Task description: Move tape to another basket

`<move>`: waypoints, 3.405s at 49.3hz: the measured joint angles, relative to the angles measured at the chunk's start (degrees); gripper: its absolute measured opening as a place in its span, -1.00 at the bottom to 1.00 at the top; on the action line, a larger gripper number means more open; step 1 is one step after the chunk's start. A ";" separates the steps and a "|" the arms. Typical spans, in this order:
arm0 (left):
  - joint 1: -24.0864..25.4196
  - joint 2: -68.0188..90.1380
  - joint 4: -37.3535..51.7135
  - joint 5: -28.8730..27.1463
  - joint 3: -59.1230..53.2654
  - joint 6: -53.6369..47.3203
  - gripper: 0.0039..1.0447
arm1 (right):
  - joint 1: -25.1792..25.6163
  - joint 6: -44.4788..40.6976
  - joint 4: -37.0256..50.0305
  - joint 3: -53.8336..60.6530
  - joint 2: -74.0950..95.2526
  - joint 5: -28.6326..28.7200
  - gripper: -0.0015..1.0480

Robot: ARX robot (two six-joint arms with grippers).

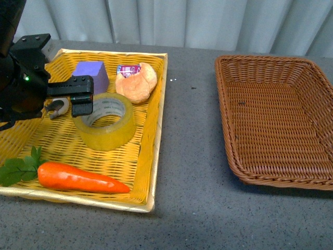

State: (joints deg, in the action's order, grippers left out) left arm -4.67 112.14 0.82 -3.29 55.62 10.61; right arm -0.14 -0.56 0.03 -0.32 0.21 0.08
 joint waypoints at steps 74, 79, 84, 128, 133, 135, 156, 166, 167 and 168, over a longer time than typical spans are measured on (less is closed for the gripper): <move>-16.68 -2.95 4.61 19.21 11.21 -24.68 -0.70 | 0.00 0.00 0.00 0.00 0.00 0.00 0.82; -17.57 -1.84 3.78 19.76 13.25 -27.91 -0.70 | 0.00 0.00 0.00 0.00 0.00 0.00 0.82; -17.53 -0.87 2.93 19.67 14.43 -31.19 -0.70 | 0.00 0.00 0.00 0.00 0.00 0.00 0.82; -16.72 -0.04 2.80 18.88 14.71 -34.18 -0.70 | -4.04 -10.54 -3.06 -47.89 83.97 23.30 0.82; -16.72 -0.04 2.80 18.88 14.71 -34.18 -0.70 | -5.46 -10.91 -3.28 -50.82 87.69 22.97 0.82; -16.72 -0.04 2.80 18.91 14.71 -34.18 -0.70 | -6.10 -10.88 -3.23 -51.93 89.24 22.69 0.82; -16.72 -0.04 2.80 18.88 14.71 -34.21 -0.70 | -11.34 -8.15 -3.82 -58.97 100.24 20.76 0.82; -16.72 -0.04 2.80 18.88 14.71 -34.32 -0.70 | -12.33 -6.93 -3.93 -61.99 104.72 19.76 0.82; -16.72 -0.04 2.80 18.88 14.71 -34.34 -0.70 | -12.33 -6.78 -3.91 -62.25 105.11 19.74 0.82; -16.72 -0.04 2.80 18.88 14.71 -34.36 -0.70 | -12.33 -6.62 -3.91 -62.47 105.37 19.71 0.82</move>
State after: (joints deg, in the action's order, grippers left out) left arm -21.39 112.09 3.62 15.59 70.32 -23.75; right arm -12.47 -7.18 -3.88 -62.78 105.58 19.79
